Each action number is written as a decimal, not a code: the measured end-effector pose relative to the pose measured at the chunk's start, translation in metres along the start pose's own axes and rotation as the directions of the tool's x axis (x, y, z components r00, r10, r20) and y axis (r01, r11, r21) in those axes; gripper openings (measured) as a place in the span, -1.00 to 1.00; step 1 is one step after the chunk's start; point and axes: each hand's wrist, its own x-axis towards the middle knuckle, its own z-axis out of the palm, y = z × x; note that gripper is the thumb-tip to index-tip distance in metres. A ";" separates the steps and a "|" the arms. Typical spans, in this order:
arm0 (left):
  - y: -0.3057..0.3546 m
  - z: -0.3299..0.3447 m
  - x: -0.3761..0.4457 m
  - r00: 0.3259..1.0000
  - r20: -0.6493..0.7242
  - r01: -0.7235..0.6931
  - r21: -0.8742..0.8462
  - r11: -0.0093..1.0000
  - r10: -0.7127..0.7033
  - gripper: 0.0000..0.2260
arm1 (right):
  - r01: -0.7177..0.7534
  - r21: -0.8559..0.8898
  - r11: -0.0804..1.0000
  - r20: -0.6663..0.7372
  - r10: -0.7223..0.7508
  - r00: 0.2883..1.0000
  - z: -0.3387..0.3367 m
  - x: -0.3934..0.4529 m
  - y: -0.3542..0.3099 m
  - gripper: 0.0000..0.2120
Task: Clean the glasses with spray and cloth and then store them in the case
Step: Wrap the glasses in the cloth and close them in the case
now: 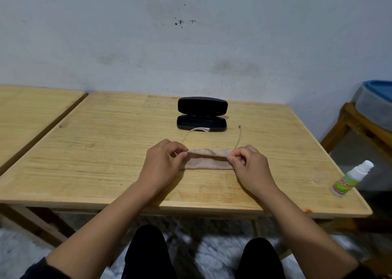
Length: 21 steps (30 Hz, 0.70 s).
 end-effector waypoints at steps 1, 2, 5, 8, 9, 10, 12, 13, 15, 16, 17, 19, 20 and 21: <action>-0.001 -0.001 -0.002 1.000 0.011 -0.005 0.005 1.000 0.005 -0.89 | 0.005 0.001 1.000 0.006 -0.005 1.000 -0.001 -0.001 0.000 -0.95; -0.002 -0.002 -0.004 1.000 0.023 -0.009 0.008 1.000 0.008 -0.89 | 0.013 -0.006 1.000 0.015 -0.013 1.000 -0.003 -0.003 0.000 -0.94; -0.004 -0.003 -0.011 0.998 0.064 -0.011 0.009 1.000 0.010 -0.89 | 0.041 -0.062 0.997 0.061 -0.038 0.997 -0.005 -0.008 0.001 -0.94; -0.006 -0.004 -0.015 0.994 0.107 0.001 0.041 0.999 -0.005 -0.90 | 0.062 -0.120 0.991 0.136 -0.045 0.990 -0.006 -0.013 0.003 -0.93; -0.006 -0.004 -0.016 0.993 0.117 0.001 0.052 0.999 -0.007 -0.90 | 0.066 -0.133 0.989 0.156 -0.045 0.987 -0.006 -0.014 0.003 -0.92; -0.006 -0.004 -0.017 0.992 0.126 0.005 0.059 0.998 -0.012 -0.90 | 0.064 -0.141 0.988 0.167 -0.040 0.985 -0.006 -0.015 0.004 -0.92; -0.006 -0.005 -0.018 0.990 0.135 0.020 0.064 0.998 -0.029 -0.91 | 0.042 -0.141 0.989 0.151 -0.020 0.988 -0.005 -0.015 0.004 -0.92; -0.006 -0.005 -0.018 0.990 0.136 0.026 0.065 0.998 -0.035 -0.91 | 0.028 -0.136 0.990 0.133 -0.010 0.991 -0.005 -0.014 0.004 -0.92; -0.006 -0.005 -0.018 0.990 0.137 0.034 0.063 0.997 -0.043 -0.90 | 0.004 -0.123 0.992 0.104 0.009 0.995 -0.004 -0.012 0.003 -0.93; -0.006 -0.005 -0.018 0.990 0.136 0.038 0.059 0.998 -0.046 -0.90 | 0.000 -0.119 0.993 0.097 0.012 0.995 -0.004 -0.011 0.003 -0.93; -0.006 -0.005 -0.018 0.990 0.135 0.042 0.056 0.998 -0.049 -0.89 | 0.000 -0.118 0.993 0.094 0.011 0.996 -0.003 -0.010 0.003 -0.93; -0.007 -0.005 -0.018 0.990 0.129 0.044 0.053 0.998 -0.050 -0.88 | 0.000 -0.096 0.995 0.083 0.008 0.997 -0.003 -0.009 0.003 -0.95; -0.007 -0.005 -0.018 0.992 0.120 0.043 0.047 0.998 -0.049 -0.88 | -0.010 -0.066 0.998 0.067 0.015 0.998 -0.004 -0.009 0.003 -0.96; -0.008 -0.006 -0.018 0.993 0.104 0.047 0.034 0.998 -0.050 -0.87 | -0.031 -0.025 0.999 0.044 0.032 0.999 -0.005 -0.009 0.004 -0.98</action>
